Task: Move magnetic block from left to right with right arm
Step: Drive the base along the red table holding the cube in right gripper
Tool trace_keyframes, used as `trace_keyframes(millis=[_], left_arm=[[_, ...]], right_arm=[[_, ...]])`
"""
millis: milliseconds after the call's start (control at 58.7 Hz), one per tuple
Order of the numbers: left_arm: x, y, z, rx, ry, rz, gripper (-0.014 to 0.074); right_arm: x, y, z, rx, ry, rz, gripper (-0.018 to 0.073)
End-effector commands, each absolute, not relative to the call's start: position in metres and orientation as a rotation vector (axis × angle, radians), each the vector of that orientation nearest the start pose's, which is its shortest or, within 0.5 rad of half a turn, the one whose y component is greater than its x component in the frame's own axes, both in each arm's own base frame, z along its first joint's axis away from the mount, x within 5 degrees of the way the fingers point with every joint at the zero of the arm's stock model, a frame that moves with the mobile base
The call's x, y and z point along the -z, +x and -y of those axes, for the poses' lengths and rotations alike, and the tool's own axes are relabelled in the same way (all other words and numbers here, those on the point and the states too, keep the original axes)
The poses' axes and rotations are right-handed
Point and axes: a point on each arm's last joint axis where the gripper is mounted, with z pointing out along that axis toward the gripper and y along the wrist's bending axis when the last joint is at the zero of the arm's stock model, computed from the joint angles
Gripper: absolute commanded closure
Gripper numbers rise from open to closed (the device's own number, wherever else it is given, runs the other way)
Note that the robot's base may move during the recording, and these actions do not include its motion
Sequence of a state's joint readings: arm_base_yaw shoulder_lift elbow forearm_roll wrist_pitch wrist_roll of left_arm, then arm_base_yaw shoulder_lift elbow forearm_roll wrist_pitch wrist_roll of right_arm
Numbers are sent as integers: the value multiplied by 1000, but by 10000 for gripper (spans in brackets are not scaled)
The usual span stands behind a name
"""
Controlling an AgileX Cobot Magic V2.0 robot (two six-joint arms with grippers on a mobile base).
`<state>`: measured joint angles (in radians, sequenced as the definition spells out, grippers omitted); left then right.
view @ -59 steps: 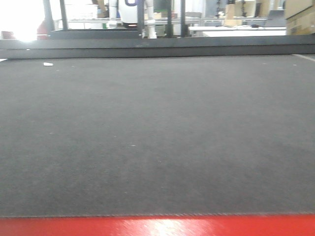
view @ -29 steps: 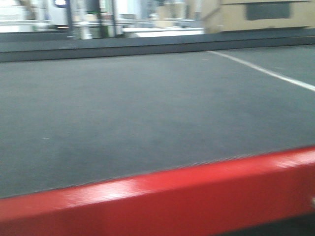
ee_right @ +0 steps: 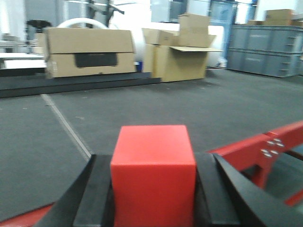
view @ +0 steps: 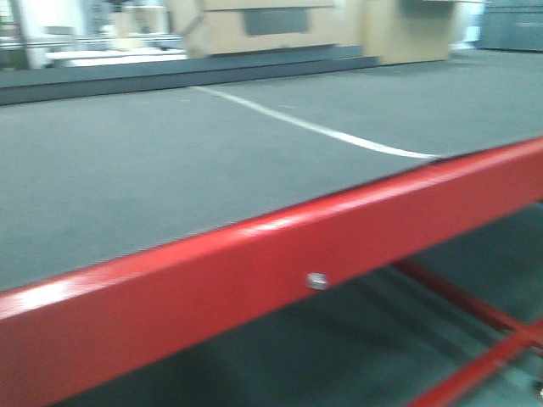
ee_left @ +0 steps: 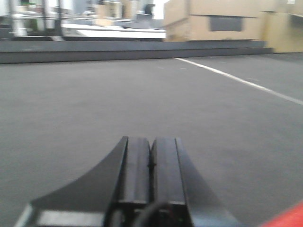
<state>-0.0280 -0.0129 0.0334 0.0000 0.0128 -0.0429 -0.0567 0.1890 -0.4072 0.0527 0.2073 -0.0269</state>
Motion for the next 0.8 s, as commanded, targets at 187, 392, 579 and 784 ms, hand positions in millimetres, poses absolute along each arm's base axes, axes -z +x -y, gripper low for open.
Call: trace_keyframes(millis=[187,392,579,784], left_arm=[[-208,55,2,62,-14,-1423,713],[-208,55,2,62,-14,-1423,713],[-208,55,2,62,-14,-1423,713],[-208,55,2,62,-14,-1423,713]], right_arm=[[-336,50,3,44,42,-1361,421],[-336,50,3,44,42,-1361,421],[-336,50,3,44,42,-1361,421],[-336,50,3,44,42,-1361,421]])
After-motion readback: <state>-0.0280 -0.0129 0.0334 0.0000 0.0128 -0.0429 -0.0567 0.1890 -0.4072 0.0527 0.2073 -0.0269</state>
